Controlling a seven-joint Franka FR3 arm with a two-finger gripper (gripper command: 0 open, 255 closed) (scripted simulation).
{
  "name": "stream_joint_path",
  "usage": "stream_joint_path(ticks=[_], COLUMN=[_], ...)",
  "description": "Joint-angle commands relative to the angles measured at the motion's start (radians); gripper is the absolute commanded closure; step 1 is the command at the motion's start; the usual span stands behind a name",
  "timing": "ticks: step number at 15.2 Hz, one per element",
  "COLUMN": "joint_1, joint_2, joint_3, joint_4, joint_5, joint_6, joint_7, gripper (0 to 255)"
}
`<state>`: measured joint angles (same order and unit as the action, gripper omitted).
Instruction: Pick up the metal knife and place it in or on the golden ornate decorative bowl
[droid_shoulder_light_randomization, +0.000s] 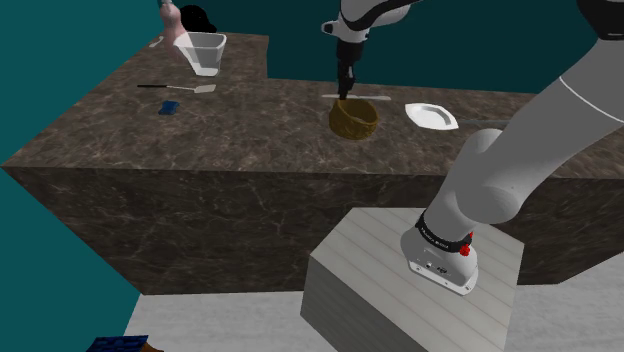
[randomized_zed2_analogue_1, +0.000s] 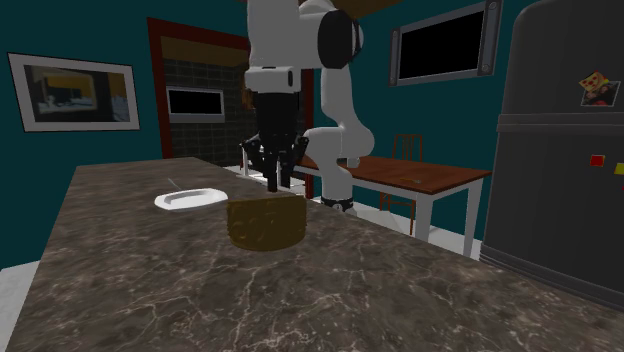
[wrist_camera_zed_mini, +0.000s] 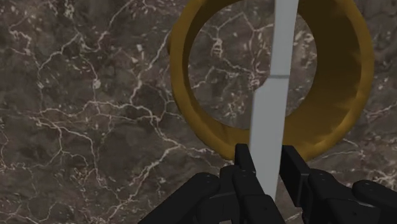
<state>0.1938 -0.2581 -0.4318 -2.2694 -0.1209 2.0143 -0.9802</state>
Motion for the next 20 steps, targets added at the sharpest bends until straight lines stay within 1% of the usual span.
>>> stream_joint_path(ticks=[1, 9, 10, 15, 19, 20], joint_1=[0.001, 0.0, 0.001, 0.0, 0.002, 0.002], joint_2=[0.01, 0.014, 0.014, 0.014, -0.021, -0.021], joint_3=[-0.002, -0.003, -0.002, -0.003, 0.011, 0.011], joint_4=[-0.017, -0.023, -0.021, -0.023, 0.075, 0.075], joint_5=[0.002, 0.003, 0.004, 0.003, -0.001, -0.001], joint_6=[0.027, 0.036, 0.034, 0.036, -0.095, -0.095], joint_7=[-0.001, -0.002, 0.0, -0.002, 0.005, 0.005], gripper=[255, 255, 0, 0, 0, 0])
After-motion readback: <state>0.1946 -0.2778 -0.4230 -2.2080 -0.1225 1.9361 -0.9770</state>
